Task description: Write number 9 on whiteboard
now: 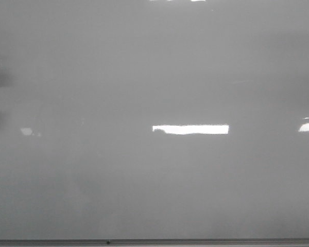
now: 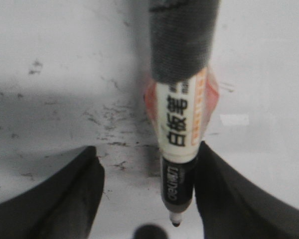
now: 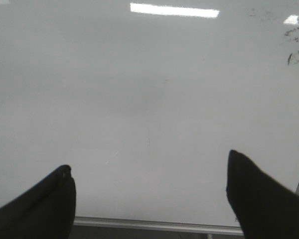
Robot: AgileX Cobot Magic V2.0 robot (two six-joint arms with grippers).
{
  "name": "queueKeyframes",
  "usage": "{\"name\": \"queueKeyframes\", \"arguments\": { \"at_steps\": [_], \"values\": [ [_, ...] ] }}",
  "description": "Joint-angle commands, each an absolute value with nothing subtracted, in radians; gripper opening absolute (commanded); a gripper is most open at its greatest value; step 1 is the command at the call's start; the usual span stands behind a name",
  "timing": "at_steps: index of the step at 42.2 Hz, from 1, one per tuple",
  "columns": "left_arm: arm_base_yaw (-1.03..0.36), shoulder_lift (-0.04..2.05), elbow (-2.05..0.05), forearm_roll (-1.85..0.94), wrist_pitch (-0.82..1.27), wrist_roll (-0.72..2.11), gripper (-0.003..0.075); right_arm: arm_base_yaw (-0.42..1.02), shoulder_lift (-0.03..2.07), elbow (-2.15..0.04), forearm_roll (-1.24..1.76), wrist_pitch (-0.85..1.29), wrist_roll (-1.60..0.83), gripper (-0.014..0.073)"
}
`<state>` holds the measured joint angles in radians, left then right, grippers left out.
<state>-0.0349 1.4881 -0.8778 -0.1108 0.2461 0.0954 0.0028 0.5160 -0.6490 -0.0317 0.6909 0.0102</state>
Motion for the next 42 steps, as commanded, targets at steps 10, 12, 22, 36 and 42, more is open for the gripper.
{"name": "queueKeyframes", "arguments": {
  "at_steps": [10, 12, 22, 36, 42],
  "values": [
    [-0.035, 1.456, -0.912, -0.121, 0.170, 0.095, 0.0082, 0.002, 0.530, -0.681, -0.044, 0.614, 0.000, 0.0633],
    [-0.035, 1.456, -0.912, -0.121, 0.185, 0.095, 0.0052, 0.002, 0.530, -0.681, -0.044, 0.613, 0.000, 0.0633],
    [-0.035, 1.401, -0.968, -0.121, 0.424, 0.120, -0.0019, 0.002, 0.529, -0.701, 0.016, 0.624, 0.000, 0.0633],
    [-0.123, 1.326, -1.166, -0.172, 0.959, 0.427, -0.0019, 0.009, 0.668, -0.854, 0.029, 0.822, -0.035, 0.0633],
    [-0.228, 1.326, -1.208, -0.217, 1.042, 0.555, -0.0019, 0.057, 0.755, -0.895, 0.067, 0.877, -0.120, 0.0633]
  ]
}}
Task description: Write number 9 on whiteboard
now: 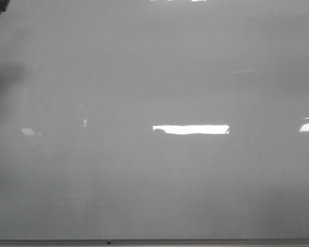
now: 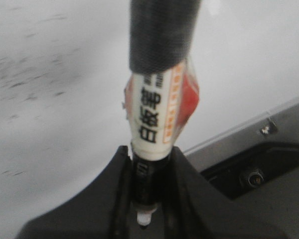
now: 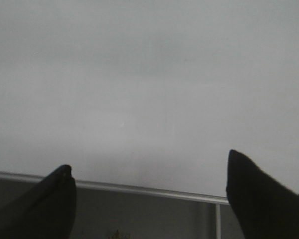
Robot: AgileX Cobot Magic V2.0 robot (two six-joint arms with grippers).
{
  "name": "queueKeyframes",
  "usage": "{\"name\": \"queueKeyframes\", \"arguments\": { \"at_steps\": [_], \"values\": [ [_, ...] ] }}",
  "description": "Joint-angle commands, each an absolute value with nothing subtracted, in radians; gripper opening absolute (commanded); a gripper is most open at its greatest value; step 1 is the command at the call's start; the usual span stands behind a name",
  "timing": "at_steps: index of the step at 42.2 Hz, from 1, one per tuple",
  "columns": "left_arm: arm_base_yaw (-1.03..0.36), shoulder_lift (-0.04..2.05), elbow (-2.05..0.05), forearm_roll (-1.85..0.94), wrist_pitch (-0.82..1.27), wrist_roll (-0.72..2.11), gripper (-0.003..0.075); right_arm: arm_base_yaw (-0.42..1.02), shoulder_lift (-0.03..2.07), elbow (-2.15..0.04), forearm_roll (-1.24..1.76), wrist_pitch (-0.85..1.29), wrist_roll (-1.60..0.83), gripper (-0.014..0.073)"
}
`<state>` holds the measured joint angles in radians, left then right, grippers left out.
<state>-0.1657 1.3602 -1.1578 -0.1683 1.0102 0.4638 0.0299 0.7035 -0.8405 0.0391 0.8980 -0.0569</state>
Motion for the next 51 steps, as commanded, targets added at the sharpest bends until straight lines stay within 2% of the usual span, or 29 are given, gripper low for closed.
{"name": "queueKeyframes", "arguments": {
  "at_steps": [1, 14, 23, 35, 51],
  "values": [
    [-0.249, 1.326, -1.207, -0.220, 1.044, 0.573, -0.0019, 0.069, 0.767, -0.899, 0.071, 0.880, -0.131, 0.0633],
    [-0.567, 1.328, -1.207, -0.219, 1.062, 0.708, -0.0019, 0.272, 0.892, -0.905, 0.097, 0.887, -0.341, 0.0633],
    [-0.737, 1.328, -1.207, -0.215, 1.062, 0.730, -0.0019, 0.398, 0.946, -0.905, 0.258, 0.903, -0.559, 0.0633],
    [-0.848, 1.328, -1.207, -0.215, 1.060, 0.730, -0.0019, 0.536, 0.992, -0.920, 0.569, 0.897, -0.898, 0.0633],
    [-0.875, 1.328, -1.207, -0.214, 1.058, 0.730, -0.0019, 0.684, 1.178, -1.093, 0.592, 0.897, -0.915, 0.0633]
  ]
}}
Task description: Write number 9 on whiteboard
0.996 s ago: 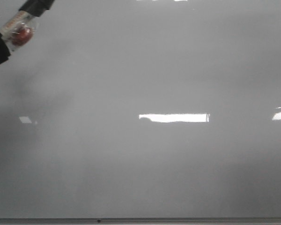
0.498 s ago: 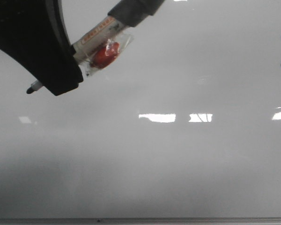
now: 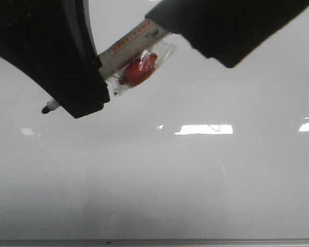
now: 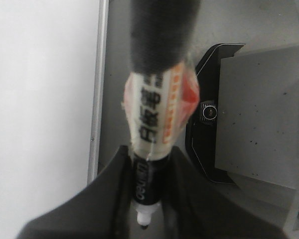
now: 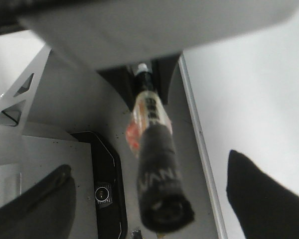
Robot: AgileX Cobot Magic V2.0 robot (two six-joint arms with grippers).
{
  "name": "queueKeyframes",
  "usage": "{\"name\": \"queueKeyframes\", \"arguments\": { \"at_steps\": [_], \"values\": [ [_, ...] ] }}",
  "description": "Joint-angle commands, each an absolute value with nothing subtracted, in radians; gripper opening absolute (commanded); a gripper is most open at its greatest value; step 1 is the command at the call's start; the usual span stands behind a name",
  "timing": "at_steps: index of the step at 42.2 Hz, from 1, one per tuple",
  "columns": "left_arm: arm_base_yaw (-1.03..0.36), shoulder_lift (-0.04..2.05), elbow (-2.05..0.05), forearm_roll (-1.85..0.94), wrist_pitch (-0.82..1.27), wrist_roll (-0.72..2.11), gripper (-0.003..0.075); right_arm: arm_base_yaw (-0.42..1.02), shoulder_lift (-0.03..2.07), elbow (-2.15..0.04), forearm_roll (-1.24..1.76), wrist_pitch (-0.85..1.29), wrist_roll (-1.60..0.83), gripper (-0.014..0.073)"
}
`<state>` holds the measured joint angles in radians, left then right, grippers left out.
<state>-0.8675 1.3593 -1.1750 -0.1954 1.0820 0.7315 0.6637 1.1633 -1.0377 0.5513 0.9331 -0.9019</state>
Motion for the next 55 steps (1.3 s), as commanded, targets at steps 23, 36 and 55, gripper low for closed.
{"name": "queueKeyframes", "arguments": {
  "at_steps": [23, 36, 55],
  "values": [
    [-0.875, 1.328, -1.207, -0.214, 1.046, 0.730, -0.0018, 0.695, 1.206, -1.113, 0.601, 0.889, -0.915, 0.0164],
    [-0.873, 1.316, -1.207, -0.203, 1.042, 0.723, 0.0343, 0.695, 1.204, -1.113, 0.598, 0.904, -0.914, -0.0072],
    [-0.597, 1.026, -1.115, -0.194, 0.957, 0.539, 0.0387, 0.480, 1.036, -1.086, 0.293, 0.934, -0.526, -0.0067]
  ]
}}
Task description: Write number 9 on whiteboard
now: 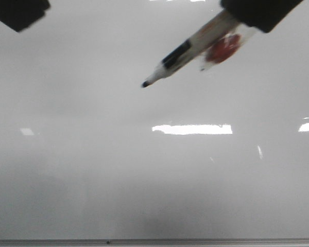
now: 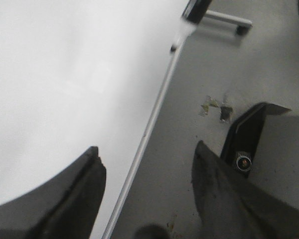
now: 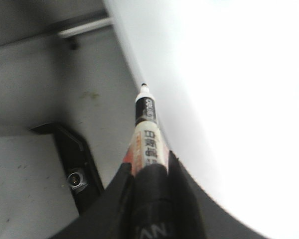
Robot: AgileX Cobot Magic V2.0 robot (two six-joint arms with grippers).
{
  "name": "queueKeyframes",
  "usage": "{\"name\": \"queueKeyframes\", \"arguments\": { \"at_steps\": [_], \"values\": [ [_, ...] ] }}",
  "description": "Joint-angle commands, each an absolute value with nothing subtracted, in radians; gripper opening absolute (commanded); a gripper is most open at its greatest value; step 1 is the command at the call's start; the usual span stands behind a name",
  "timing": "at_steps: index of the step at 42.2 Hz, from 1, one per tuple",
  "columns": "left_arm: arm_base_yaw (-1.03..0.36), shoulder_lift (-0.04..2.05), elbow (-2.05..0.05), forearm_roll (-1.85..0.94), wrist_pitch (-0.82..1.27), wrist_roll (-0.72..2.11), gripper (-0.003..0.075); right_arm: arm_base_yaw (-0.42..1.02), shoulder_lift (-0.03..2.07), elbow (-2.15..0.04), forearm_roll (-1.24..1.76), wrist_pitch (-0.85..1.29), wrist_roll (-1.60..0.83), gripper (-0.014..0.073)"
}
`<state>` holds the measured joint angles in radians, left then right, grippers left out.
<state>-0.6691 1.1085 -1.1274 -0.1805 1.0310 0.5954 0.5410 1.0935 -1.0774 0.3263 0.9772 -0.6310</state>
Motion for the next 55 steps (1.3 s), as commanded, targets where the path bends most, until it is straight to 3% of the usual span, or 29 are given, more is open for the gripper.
{"name": "queueKeyframes", "arguments": {
  "at_steps": [1, 9, 19, 55],
  "values": [
    [-0.575, 1.009, -1.102, -0.194, 0.946, 0.527, 0.0387, 0.458, 1.020, -1.066, 0.293, 0.910, -0.485, -0.0067],
    [-0.424, 0.904, -0.980, -0.252, 0.824, 0.481, 0.0387, 0.320, 0.954, -0.862, 0.418, 0.563, -0.356, -0.0067],
    [-0.407, 0.897, -0.956, -0.256, 0.804, 0.481, 0.0386, 0.315, 1.001, -0.857, 0.465, 0.399, -0.356, -0.0067],
    [-0.407, 0.897, -0.956, -0.256, 0.796, 0.481, 0.0386, 0.361, 1.422, -1.184, 0.465, 0.382, -0.397, -0.0067]
  ]
}}
